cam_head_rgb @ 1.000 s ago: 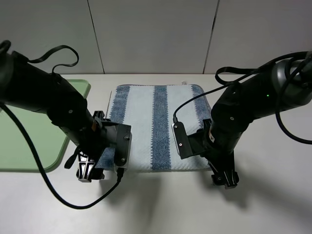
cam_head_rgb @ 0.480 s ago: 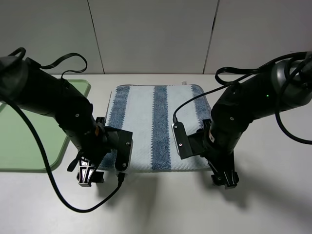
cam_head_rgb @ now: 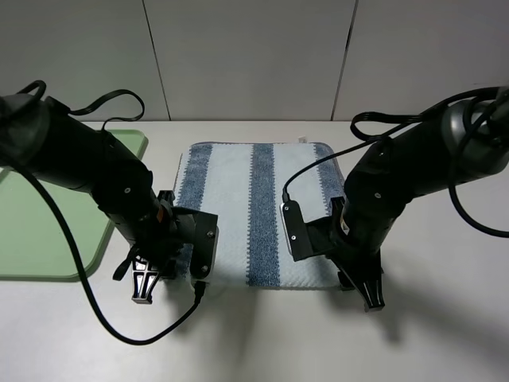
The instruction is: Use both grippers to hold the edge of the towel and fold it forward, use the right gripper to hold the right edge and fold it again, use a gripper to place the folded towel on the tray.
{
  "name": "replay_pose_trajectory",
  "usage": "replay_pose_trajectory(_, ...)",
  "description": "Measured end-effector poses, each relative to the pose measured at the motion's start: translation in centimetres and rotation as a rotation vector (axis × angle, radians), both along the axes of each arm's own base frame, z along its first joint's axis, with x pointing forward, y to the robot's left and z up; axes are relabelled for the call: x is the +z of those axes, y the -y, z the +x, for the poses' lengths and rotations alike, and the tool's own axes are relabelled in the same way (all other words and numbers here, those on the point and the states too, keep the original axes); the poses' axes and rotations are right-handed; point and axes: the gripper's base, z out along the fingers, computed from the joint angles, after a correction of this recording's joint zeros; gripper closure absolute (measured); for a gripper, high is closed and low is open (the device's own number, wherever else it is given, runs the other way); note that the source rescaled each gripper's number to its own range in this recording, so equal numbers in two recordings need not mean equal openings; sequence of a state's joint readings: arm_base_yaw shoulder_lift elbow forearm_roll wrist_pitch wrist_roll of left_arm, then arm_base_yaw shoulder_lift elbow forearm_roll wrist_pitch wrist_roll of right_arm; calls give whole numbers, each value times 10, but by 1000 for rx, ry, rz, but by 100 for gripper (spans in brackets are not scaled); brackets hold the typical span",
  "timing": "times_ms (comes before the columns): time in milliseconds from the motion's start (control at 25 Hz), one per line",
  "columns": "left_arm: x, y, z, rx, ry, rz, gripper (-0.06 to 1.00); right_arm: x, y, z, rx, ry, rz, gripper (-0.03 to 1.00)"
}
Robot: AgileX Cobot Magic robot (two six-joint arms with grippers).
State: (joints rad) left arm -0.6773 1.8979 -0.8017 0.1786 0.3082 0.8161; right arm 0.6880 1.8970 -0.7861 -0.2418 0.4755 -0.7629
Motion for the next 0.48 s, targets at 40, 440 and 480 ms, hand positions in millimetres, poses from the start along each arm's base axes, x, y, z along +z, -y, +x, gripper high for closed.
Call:
replay_pose_trajectory(40,-1,0,0,-1,1,-1,63,0,-1,0,2,5,6,52)
replay_pose_trajectory(440,-1,1,2,-13,16,-9,94,0,-3,4,22,38,31,96)
replay_pose_trajectory(480,-1,1,2,-13,16,-9,94,0,-3,4,22,38,31,96)
